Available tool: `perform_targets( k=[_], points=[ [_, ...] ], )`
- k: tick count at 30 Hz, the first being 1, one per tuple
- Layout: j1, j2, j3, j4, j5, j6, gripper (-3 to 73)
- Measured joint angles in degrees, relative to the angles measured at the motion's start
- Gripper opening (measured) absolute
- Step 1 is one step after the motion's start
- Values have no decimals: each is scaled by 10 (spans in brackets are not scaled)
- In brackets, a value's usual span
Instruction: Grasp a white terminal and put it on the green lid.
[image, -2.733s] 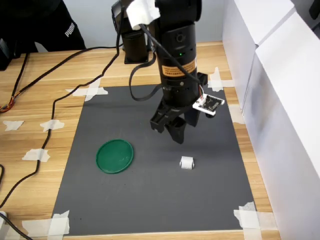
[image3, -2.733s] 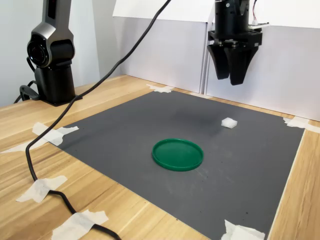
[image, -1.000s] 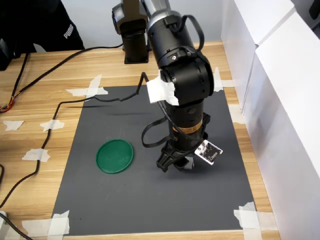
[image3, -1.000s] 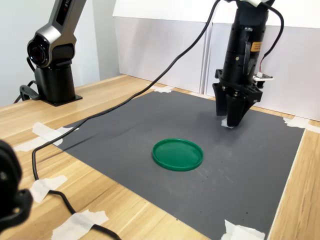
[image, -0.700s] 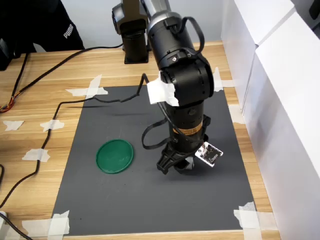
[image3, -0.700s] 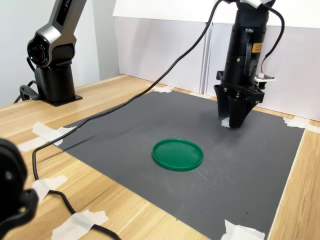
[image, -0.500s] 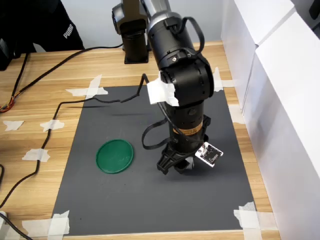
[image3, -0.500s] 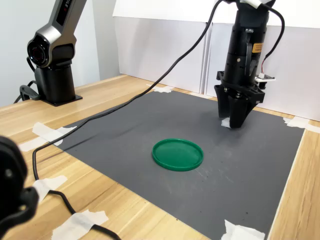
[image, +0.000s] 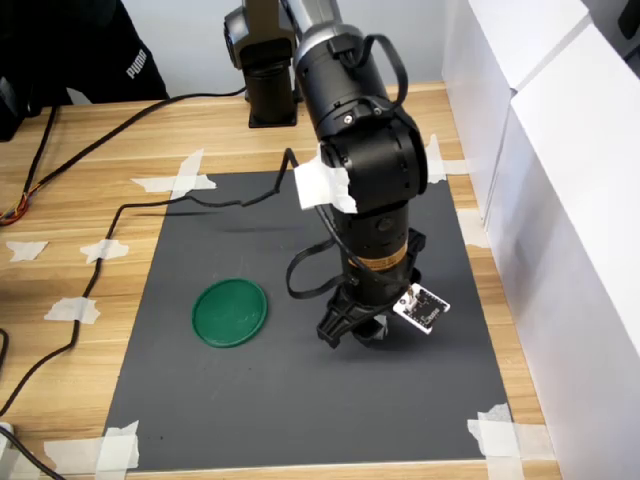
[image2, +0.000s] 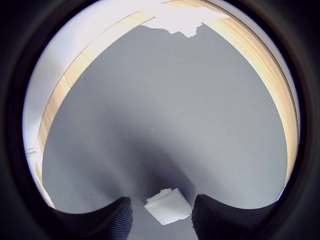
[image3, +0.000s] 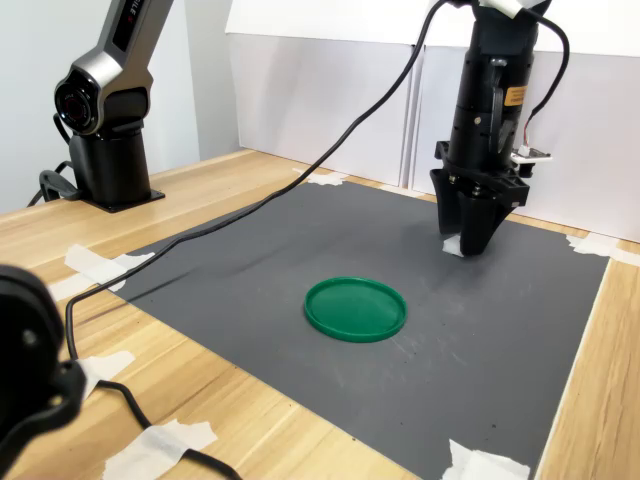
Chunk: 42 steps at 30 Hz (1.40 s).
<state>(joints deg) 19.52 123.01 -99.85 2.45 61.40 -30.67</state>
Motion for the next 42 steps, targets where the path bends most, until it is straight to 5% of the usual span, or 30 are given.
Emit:
perform_targets(
  k=[11, 17, 30, 42],
  points=[
    [0, 11, 0, -14, 2, 12, 488],
    [0, 11, 0, -14, 4, 14, 366],
    [0, -32, 0, -15, 6, 6, 364],
    [-32, -74, -8, -30, 78, -9, 364]
  ],
)
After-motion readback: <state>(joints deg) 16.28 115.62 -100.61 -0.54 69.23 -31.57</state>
